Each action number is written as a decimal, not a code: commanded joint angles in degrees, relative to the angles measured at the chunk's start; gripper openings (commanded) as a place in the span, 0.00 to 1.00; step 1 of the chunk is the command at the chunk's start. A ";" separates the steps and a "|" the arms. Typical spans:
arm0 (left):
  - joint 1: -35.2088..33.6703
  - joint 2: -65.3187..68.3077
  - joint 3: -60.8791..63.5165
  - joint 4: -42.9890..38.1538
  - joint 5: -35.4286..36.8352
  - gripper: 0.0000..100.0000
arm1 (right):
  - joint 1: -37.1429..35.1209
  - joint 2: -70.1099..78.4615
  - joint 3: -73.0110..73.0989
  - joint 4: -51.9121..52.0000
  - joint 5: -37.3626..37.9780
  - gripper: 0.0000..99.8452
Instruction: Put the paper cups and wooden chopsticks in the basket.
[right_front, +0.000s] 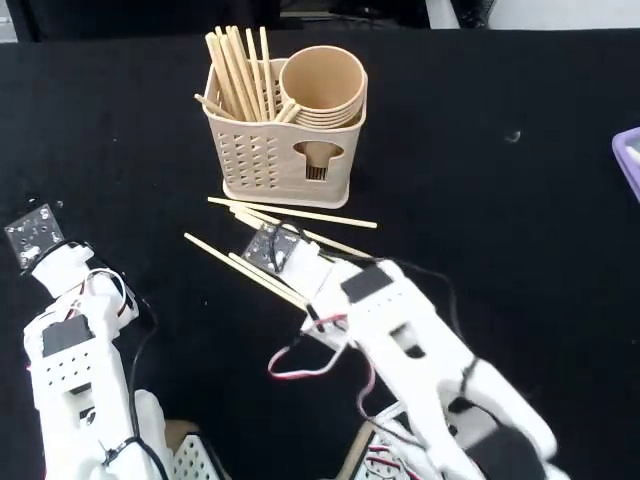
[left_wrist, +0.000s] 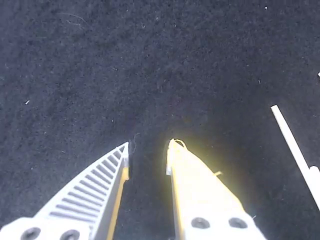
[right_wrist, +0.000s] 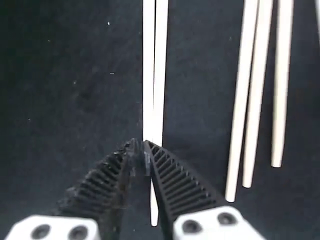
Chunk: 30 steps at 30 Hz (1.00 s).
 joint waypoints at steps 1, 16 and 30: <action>0.04 -1.05 -1.27 -0.88 0.53 0.13 | 0.44 -6.90 0.48 0.26 0.18 0.01; -0.31 -1.05 -1.10 -0.88 0.53 0.13 | -6.77 22.37 -20.70 -5.80 -7.56 0.19; -0.13 -1.05 -1.27 -0.88 0.44 0.13 | -9.49 35.47 -24.92 -4.57 -1.23 0.13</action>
